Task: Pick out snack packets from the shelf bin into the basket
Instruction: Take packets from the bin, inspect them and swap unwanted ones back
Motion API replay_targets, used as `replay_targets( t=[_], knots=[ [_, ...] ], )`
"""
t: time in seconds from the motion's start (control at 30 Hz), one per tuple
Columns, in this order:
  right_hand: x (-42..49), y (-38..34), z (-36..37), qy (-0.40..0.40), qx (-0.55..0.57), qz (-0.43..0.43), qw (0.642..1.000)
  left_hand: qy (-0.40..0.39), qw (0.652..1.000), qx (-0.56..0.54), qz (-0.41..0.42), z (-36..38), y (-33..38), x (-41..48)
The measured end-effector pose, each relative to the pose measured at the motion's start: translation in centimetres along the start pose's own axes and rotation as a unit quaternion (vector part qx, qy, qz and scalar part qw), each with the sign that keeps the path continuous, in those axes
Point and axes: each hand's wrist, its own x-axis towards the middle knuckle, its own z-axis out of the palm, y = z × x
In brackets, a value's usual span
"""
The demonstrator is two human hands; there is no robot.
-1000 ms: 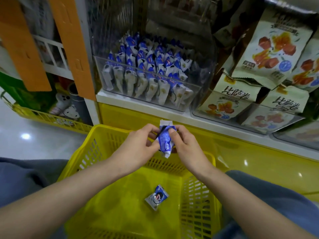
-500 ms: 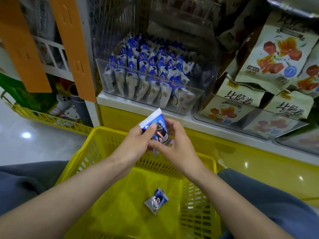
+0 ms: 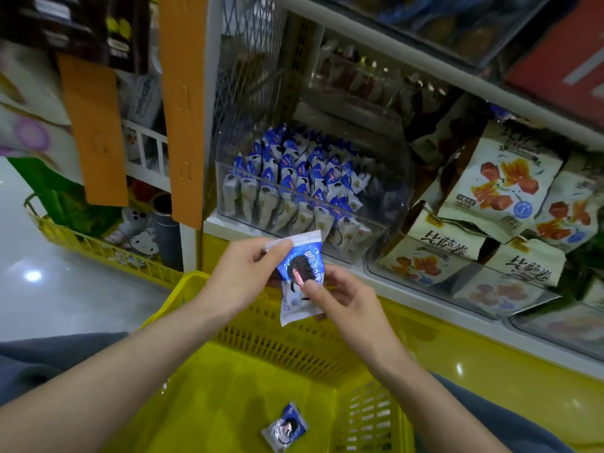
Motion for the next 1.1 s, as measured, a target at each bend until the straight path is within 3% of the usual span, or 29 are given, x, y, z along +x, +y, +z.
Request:
replay_targets(
  t=[0.13,0.23,0.4,0.5,0.67,0.8,0.97,1.1],
  knots=[
    [2.0,-3.1,-1.0,0.034,-0.009,-0.043,0.998,0.055,0.975,0.156,0.146,-2.4,2.8,2.3],
    [5.6,-5.5,-2.3,0.107,-0.061,-0.072,0.990,0.094,0.902,0.316,0.279,-4.4,4.8,4.0],
    [15.3,-7.5,-2.7,0.230,-0.106,-0.061,0.965,0.023,0.801,0.514,0.305,-5.9,4.7,7.2],
    [20.2,-7.3,-2.1,0.260,-0.147,-0.036,0.954,0.014,0.756,0.558,0.343,-6.2,3.8,7.8],
    [24.3,-6.2,-1.2,0.220,-0.266,-0.006,0.938,0.029,0.733,0.569,0.372,-6.6,3.2,8.2],
    [25.2,-5.5,-1.6,0.160,-0.355,0.022,0.921,0.054,0.735,0.549,0.395,-6.5,2.7,8.5],
    [25.8,-6.3,-2.6,0.087,-0.493,0.078,0.862,0.069,0.727,0.546,0.411,-6.4,2.4,8.6],
    [26.5,-7.1,-2.3,0.030,-0.496,0.117,0.860,0.071,0.729,0.545,0.408,-6.3,2.2,8.7]
  ],
)
